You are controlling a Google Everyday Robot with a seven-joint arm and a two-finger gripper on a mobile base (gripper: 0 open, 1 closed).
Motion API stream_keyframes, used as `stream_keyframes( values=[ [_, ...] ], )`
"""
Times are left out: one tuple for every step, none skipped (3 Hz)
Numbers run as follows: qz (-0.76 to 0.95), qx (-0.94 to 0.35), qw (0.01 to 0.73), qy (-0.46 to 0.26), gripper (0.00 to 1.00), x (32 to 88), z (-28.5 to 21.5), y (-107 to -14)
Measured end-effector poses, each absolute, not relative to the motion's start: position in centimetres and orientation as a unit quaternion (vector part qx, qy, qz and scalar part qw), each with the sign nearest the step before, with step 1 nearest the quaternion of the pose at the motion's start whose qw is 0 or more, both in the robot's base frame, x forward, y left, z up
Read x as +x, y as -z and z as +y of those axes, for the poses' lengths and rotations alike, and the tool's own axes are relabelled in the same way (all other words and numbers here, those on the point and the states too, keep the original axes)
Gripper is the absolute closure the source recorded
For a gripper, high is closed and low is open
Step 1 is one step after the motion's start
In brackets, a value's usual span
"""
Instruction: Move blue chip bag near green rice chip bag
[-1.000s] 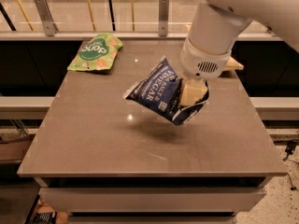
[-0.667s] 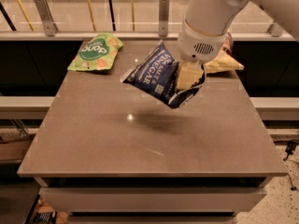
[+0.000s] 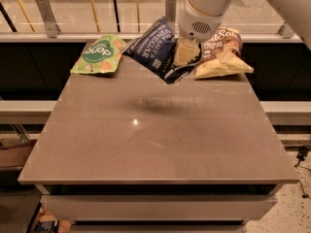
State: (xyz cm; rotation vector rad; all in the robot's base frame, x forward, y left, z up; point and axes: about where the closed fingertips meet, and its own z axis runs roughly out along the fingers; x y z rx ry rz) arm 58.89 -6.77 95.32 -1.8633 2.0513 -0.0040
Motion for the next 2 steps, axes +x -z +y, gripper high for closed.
stream_keyframes(
  values=[
    [0.725,-0.653,0.219,0.008,1.0,62.3,-5.4,-95.7],
    [0.719,-0.648,0.25,0.023,1.0,65.4,-3.8,-95.3]
  ],
)
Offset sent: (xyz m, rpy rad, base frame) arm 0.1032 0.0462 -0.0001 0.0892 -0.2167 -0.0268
